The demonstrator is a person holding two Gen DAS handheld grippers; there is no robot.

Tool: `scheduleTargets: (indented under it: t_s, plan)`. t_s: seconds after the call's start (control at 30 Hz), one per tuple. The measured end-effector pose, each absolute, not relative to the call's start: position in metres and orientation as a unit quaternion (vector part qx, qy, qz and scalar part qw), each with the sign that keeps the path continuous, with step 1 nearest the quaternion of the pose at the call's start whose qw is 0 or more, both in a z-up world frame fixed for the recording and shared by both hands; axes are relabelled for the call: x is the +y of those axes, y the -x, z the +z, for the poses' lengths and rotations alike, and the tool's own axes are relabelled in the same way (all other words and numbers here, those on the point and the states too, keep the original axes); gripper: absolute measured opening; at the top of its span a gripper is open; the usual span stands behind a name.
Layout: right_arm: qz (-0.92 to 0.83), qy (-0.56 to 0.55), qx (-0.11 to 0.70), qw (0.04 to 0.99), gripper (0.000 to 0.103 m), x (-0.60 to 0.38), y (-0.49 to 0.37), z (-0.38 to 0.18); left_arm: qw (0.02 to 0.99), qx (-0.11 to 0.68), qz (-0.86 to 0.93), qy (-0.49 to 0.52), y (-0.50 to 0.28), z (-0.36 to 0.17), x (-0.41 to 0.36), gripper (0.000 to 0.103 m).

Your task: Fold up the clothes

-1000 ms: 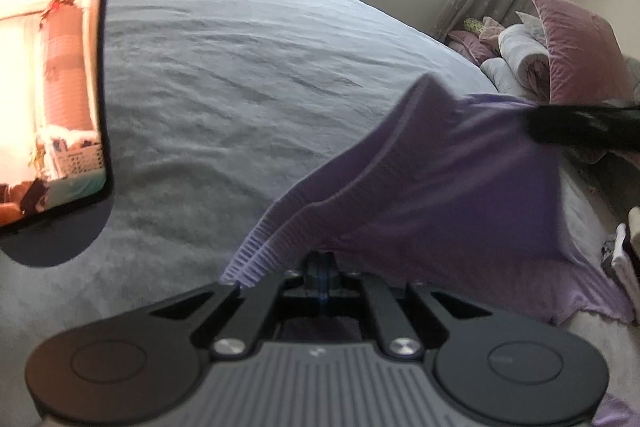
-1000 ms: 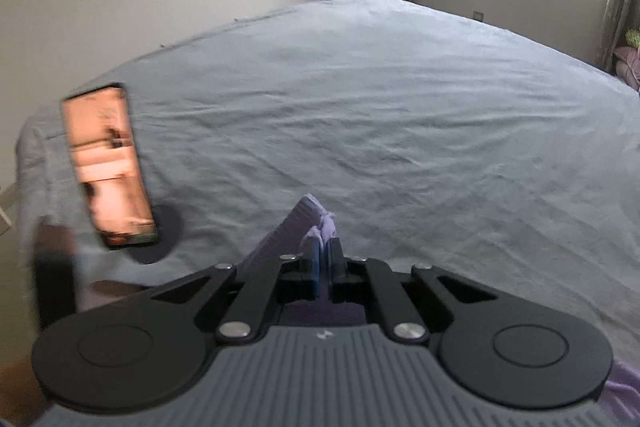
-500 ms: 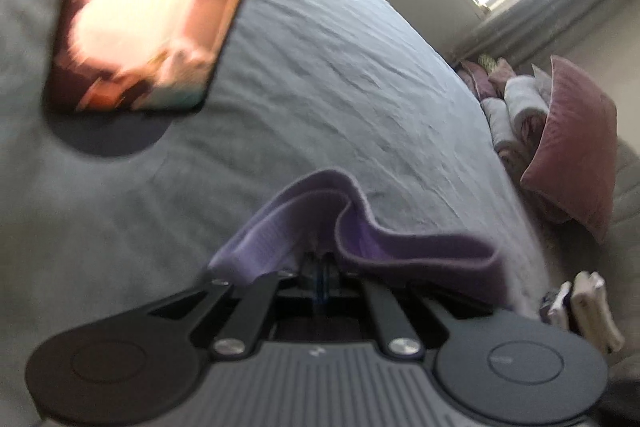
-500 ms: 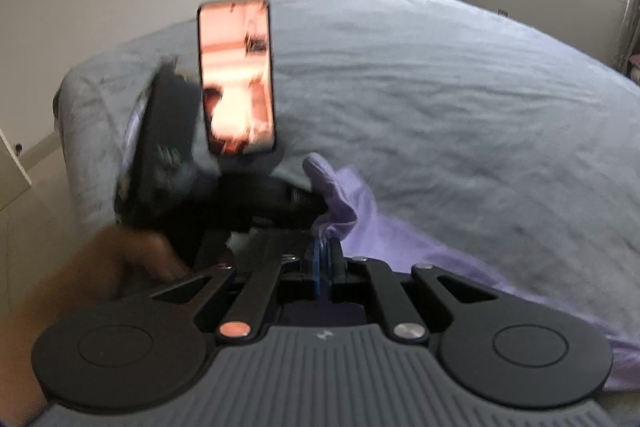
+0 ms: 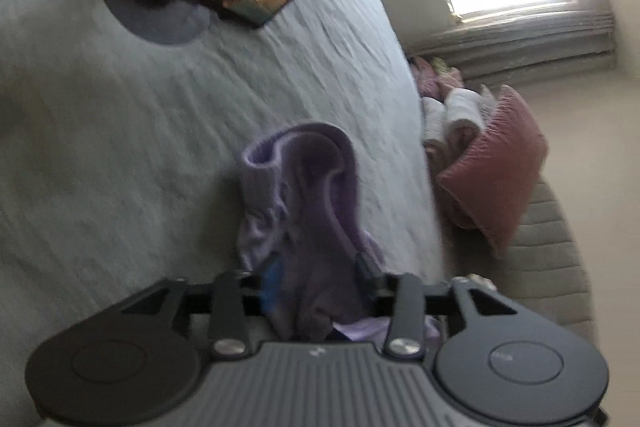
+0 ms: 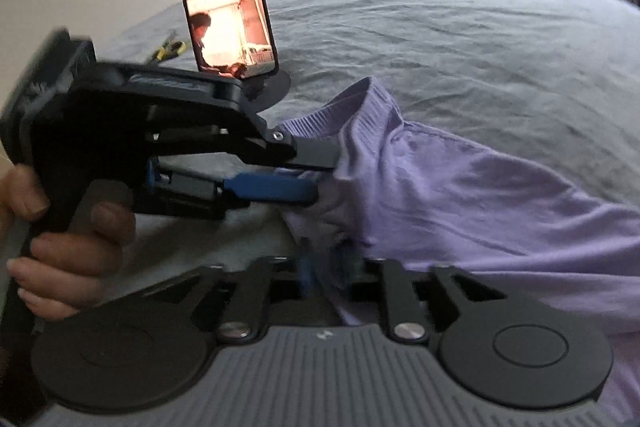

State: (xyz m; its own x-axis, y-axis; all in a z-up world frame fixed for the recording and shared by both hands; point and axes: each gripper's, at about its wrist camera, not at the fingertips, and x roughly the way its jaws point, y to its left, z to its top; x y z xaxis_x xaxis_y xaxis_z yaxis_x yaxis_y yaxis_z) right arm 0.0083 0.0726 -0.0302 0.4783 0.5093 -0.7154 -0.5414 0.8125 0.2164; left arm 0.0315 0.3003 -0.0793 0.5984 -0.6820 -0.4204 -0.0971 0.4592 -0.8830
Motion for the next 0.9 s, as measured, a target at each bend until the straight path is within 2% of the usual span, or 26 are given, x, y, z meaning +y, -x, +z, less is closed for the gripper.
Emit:
scheduleTargets:
  t_s: [0.1,0.2,0.47,0.6,0.73,0.83,0.9]
  plan:
    - [0.322,-0.021,0.402,0.857,0.049,0.051,-0.002,-0.021,0.737,0.403,-0.212,0.500,-0.027,-0.082,0.302,0.065]
    - [0.317,-0.059,0.409,0.853,0.049,0.024,-0.001,-0.013,0.743,0.404,-0.214,0.488,-0.023,-0.075,0.291,0.068]
    - [0.185,-0.195,0.413,0.870,0.049,-0.089,-0.025,-0.008,0.811,0.409,-0.151,0.389,-0.018,-0.046,0.250,0.065]
    - [0.127,-0.246,0.401,0.873,0.049,-0.135,-0.035,-0.014,0.853,0.404,-0.103,0.313,-0.015,-0.025,0.229,0.051]
    - [0.105,-0.252,0.400,0.875,0.049,-0.151,-0.043,-0.010,0.873,0.410,-0.055,0.257,-0.015,-0.019,0.216,0.035]
    - [0.118,-0.194,0.400,0.888,0.049,-0.142,-0.046,-0.003,0.876,0.414,-0.031,0.246,-0.006,-0.026,0.228,0.024]
    - [0.147,-0.116,0.401,0.896,0.049,-0.129,-0.046,0.001,0.875,0.412,-0.025,0.254,-0.006,-0.027,0.234,0.016]
